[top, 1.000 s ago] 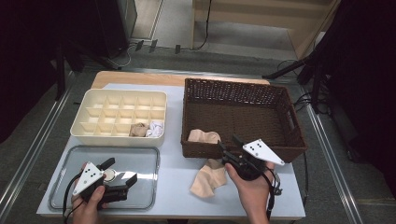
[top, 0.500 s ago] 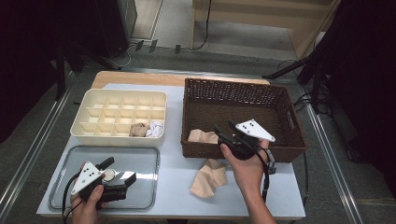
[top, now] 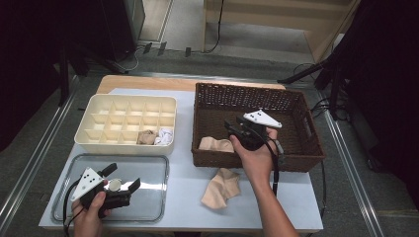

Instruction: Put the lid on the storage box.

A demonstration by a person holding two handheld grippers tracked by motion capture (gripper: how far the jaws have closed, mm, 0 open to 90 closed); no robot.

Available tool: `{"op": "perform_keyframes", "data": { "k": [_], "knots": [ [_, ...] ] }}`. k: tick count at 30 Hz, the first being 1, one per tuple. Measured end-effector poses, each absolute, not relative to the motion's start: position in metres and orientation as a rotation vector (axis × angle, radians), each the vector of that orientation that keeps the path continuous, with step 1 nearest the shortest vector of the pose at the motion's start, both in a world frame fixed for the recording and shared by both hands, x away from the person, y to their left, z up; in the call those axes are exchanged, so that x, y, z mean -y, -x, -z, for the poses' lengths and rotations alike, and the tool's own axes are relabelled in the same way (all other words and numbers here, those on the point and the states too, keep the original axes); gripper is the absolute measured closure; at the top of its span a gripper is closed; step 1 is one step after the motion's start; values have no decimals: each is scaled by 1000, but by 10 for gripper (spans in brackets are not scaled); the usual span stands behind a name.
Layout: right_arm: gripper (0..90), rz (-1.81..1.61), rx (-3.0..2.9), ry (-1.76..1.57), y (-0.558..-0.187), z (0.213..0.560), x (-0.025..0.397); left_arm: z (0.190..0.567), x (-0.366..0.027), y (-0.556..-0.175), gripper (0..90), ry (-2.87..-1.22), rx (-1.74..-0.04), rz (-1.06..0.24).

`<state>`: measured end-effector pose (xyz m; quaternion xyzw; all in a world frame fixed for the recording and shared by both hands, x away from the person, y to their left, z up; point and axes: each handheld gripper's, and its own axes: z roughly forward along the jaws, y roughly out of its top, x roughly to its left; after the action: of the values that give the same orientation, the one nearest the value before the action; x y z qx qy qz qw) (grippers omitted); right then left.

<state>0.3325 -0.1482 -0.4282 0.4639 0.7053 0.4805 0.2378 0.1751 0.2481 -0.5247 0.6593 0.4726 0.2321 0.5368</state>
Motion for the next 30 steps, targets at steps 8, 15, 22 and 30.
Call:
{"op": "perform_keyframes", "data": {
  "k": [8,15,22,30],
  "knots": [
    [589,-1275,-1981,-1286,-350,429,146,524,-249,-178,0,-1563,-1121,-543],
    [632,-1234,-2056,-1293,-361,433,141,523,-250,-180,0,-1561,-1117,-542],
    [683,-1164,-2181,-1343,-372,439,138,524,-249,-182,0,-1563,-1115,-532],
    [685,-1133,-2316,-1390,-381,443,135,524,-248,-185,0,-1561,-1117,-526]
  ]
}}
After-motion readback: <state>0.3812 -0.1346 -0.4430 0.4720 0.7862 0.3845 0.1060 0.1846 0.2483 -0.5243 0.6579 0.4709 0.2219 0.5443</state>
